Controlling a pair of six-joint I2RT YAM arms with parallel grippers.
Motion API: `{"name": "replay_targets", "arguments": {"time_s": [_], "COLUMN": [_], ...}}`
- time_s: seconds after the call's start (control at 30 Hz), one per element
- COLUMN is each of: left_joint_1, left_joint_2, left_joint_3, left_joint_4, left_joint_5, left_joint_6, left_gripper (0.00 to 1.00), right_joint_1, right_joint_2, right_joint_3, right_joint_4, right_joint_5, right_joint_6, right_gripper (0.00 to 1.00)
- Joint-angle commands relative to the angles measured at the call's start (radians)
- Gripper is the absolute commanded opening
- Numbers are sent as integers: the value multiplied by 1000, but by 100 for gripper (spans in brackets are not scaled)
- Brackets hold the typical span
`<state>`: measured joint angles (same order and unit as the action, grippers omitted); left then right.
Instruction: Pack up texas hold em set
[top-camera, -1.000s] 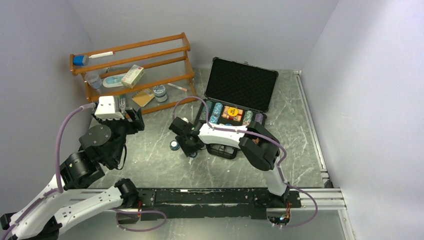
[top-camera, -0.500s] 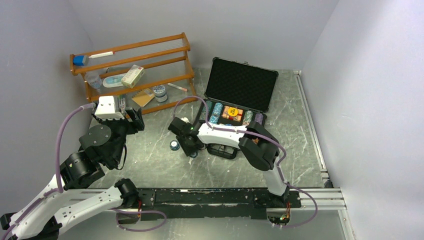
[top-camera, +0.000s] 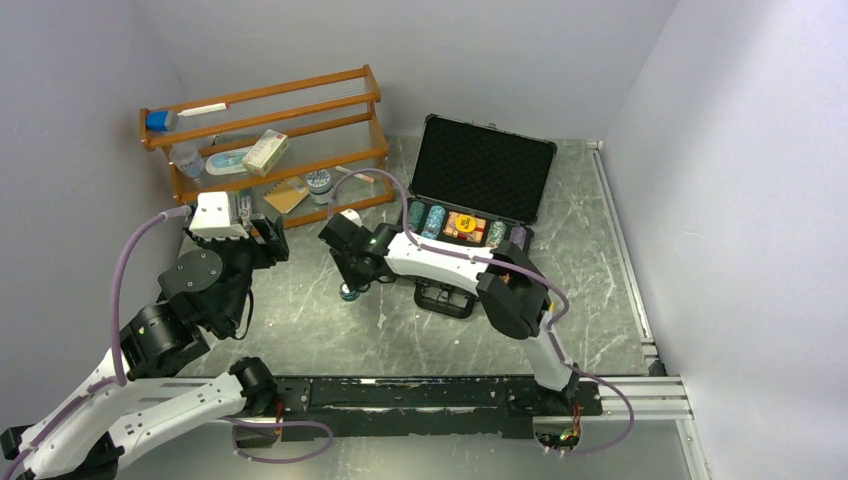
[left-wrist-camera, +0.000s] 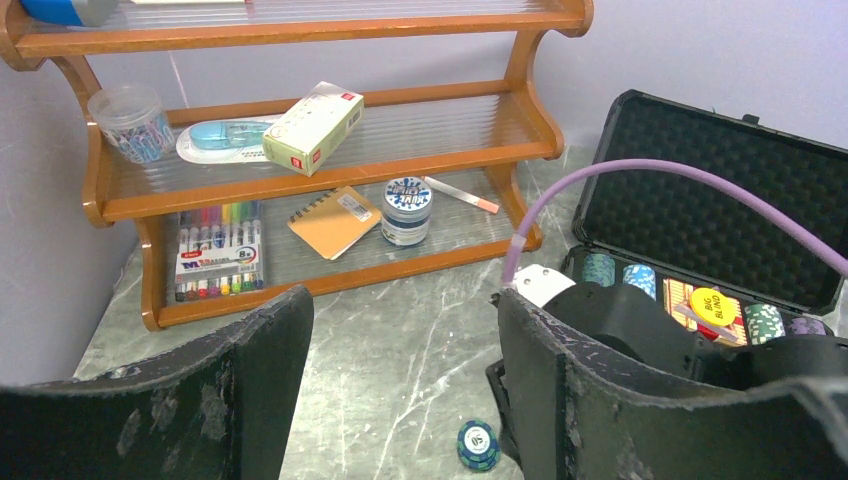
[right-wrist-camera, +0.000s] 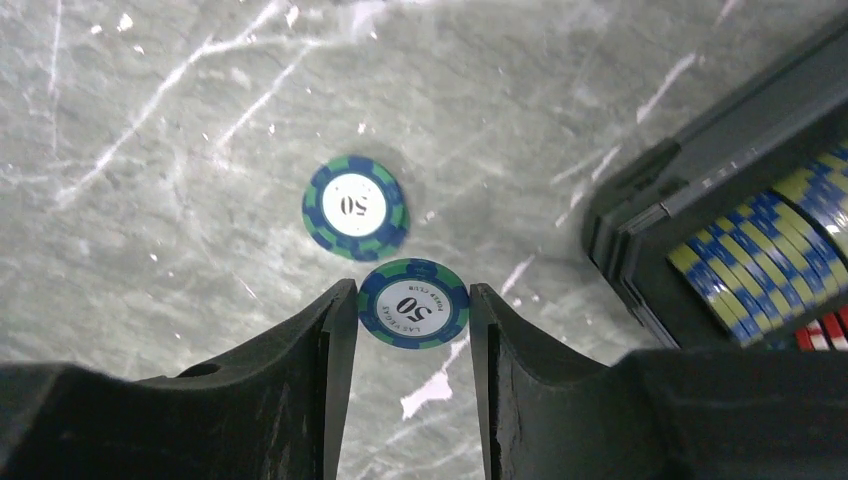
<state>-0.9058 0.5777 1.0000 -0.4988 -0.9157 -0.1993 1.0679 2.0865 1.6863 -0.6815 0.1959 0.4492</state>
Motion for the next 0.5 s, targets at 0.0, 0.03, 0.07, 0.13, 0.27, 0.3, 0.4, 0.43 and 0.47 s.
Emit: {"name": "replay_targets", "arguments": {"time_s": [0.0, 0.03, 0.07, 0.13, 0.27, 0.3, 0.4, 0.43, 0.47], "left_joint_1": [2, 2, 2, 2, 2, 2, 2, 2, 2], "left_joint_2": [-6, -6, -6, -6, -3, -3, -4, -4, -4], "left_joint_3": [-3, -4, -4, -4, -6, -6, -7, -7, -8], "left_joint_4": [13, 13, 13, 13, 14, 14, 14, 14, 14], "left_joint_5": [-12, -11, -10, -10, -13, -13, -12, -15, -14], "left_joint_6": [1, 1, 3, 2, 5, 4, 5, 5, 5], "left_gripper": [72, 72, 72, 72, 72, 73, 73, 73, 73], "right_joint_1": [8, 10, 11, 14, 16, 16, 16, 16, 17], "right_joint_2": [76, 87, 95, 110, 140, 147, 165, 169, 171], "right_joint_3": [76, 91, 102, 117, 155, 164, 182, 185, 185], "right_joint_4": [15, 17, 22, 43, 46, 45, 40, 40, 41], "right_joint_5": [0, -3, -5, -7, 3, 2, -2, -4, -7], "right_joint_6": [-11, -13, -18, -25, -33, -36, -39, -41, -41], "right_gripper": [46, 46, 46, 46, 46, 46, 46, 46, 46]}}
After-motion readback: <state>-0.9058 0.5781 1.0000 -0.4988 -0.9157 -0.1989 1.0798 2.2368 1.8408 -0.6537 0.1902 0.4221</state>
